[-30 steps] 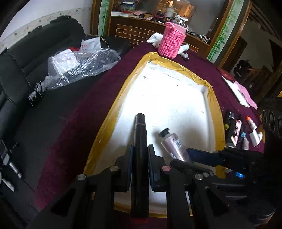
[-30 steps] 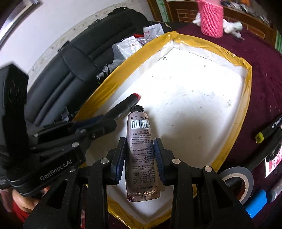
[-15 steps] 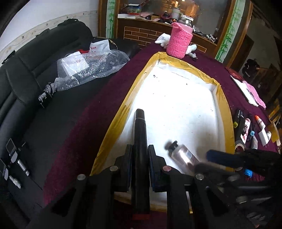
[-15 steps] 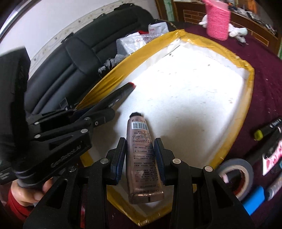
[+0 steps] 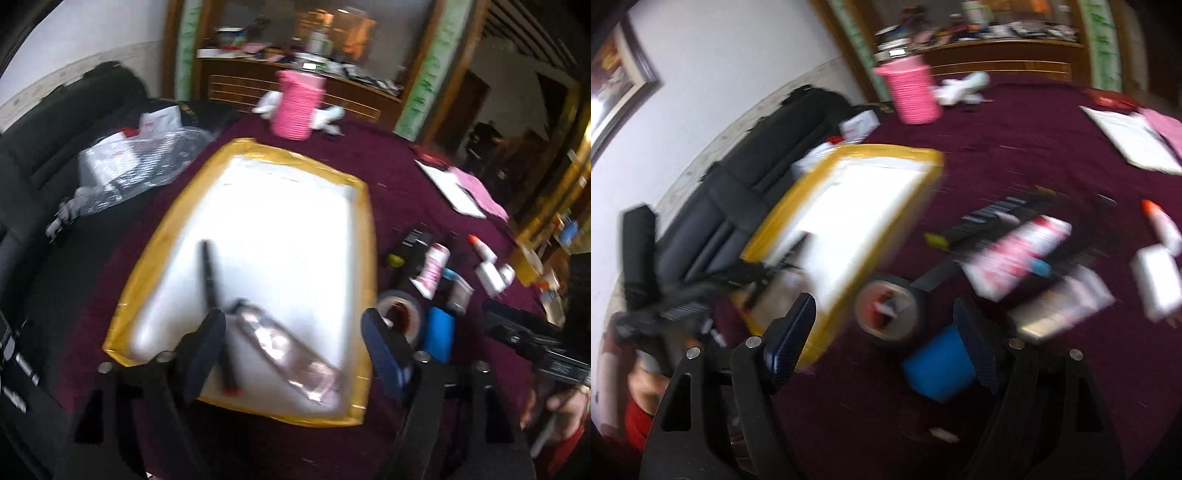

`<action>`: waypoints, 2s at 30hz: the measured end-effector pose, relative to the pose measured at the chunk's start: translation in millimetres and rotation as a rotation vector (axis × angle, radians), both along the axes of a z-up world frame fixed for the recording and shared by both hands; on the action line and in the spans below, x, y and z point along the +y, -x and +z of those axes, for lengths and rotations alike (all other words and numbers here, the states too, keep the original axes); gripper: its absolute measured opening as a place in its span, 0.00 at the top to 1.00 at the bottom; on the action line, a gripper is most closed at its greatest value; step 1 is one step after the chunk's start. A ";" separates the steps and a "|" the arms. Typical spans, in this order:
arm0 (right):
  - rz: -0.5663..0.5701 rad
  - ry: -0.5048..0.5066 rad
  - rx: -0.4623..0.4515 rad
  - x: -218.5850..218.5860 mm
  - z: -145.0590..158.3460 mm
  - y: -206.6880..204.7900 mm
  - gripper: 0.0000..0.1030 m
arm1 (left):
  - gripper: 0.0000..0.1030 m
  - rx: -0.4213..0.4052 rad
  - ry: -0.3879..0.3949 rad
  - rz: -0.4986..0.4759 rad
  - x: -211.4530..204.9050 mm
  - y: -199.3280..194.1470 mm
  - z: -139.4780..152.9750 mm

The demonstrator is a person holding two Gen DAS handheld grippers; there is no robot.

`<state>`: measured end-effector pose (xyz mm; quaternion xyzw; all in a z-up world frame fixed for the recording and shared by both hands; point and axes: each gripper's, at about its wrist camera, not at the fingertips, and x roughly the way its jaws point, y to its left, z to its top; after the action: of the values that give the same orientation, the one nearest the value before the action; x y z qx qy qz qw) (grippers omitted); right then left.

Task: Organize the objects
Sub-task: 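Open the left tool to drop the marker while the right tool releases the tube, then grasp the blue battery pack with the left tool, then grasp the white charger with the right tool while the left tool holds the battery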

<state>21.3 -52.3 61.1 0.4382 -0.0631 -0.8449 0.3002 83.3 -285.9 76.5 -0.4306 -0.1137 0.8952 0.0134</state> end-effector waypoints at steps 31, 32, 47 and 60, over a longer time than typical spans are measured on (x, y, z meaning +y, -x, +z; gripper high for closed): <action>-0.256 0.083 0.019 151.8 -58.3 -36.7 0.23 | 0.26 -0.138 0.159 -0.400 201.0 35.5 -45.4; -0.253 0.083 0.016 151.1 -58.6 -36.4 0.23 | 0.26 -0.130 0.183 -0.400 203.3 37.4 -46.4; -0.252 0.106 -0.003 153.3 -61.2 -33.2 0.23 | 0.64 -0.179 0.242 -0.406 192.6 55.7 -60.4; -0.279 0.089 -0.007 162.4 -51.1 -26.5 0.23 | 0.65 -0.149 0.186 -0.495 209.6 24.0 -60.9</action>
<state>47.8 110.1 10.0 0.4143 -0.1619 -0.8733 0.1987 59.3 -76.3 15.6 -0.5092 0.0770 0.8372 0.1840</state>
